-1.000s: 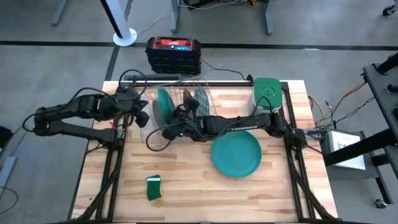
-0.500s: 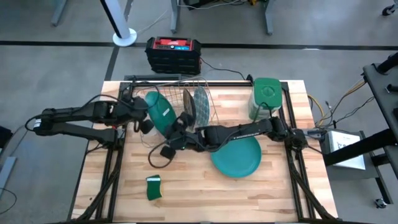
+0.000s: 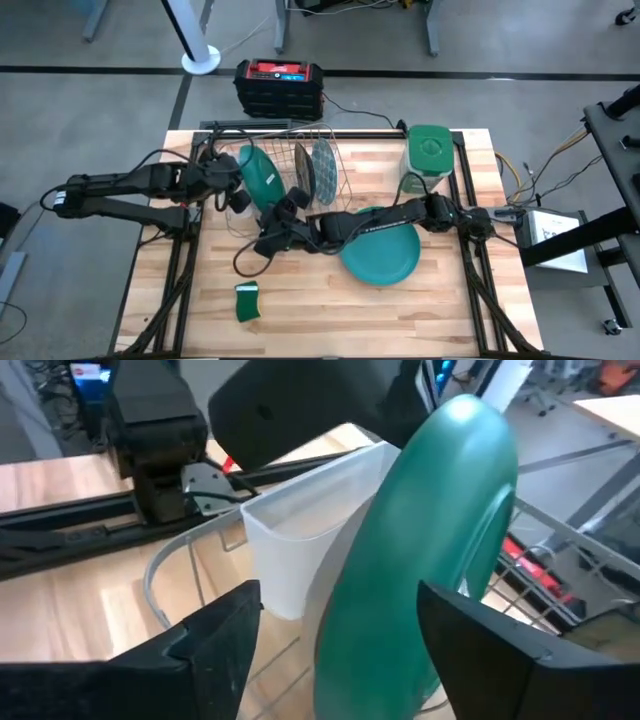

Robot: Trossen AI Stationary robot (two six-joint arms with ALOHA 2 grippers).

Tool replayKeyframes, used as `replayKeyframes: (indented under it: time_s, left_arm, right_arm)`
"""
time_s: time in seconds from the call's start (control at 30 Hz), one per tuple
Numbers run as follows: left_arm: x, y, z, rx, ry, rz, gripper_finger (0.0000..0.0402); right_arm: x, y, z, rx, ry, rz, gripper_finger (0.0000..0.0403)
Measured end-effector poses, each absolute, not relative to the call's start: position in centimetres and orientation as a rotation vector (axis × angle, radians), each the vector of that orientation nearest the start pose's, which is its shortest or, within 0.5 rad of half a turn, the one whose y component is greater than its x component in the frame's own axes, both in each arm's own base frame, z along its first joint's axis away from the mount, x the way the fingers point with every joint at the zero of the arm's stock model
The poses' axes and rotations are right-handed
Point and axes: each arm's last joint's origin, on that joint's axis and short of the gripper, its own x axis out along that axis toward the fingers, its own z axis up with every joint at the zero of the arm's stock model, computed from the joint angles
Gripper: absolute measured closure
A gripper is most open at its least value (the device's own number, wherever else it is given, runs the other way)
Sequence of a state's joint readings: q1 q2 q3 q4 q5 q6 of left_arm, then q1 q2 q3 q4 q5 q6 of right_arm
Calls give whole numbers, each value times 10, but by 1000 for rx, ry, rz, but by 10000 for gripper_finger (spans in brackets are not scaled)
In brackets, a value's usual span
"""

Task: Sort dishes
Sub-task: Put the green plate on the dish rack

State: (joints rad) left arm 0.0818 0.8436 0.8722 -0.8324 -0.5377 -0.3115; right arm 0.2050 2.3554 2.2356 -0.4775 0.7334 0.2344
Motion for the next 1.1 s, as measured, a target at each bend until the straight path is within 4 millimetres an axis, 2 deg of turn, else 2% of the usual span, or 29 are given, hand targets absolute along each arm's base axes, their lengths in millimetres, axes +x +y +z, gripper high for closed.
replayKeyframes:
  time_s: [0.3,0.47,0.73,0.9,1.1]
  left_arm:
    - [154,27,304,-115,649,693,401]
    - [154,27,304,-118,651,687,401]
    - [155,27,303,-119,660,666,401]
    - [155,27,303,-119,660,666,401]
    - [155,27,303,-109,662,662,401]
  right_arm:
    - [531,75,254,-76,502,-605,164]
    - [523,66,248,-151,545,-783,180]
    - [521,63,252,-162,540,-835,220]
    - [519,58,259,-118,529,-829,275]
    - [516,57,268,-147,537,-804,371]
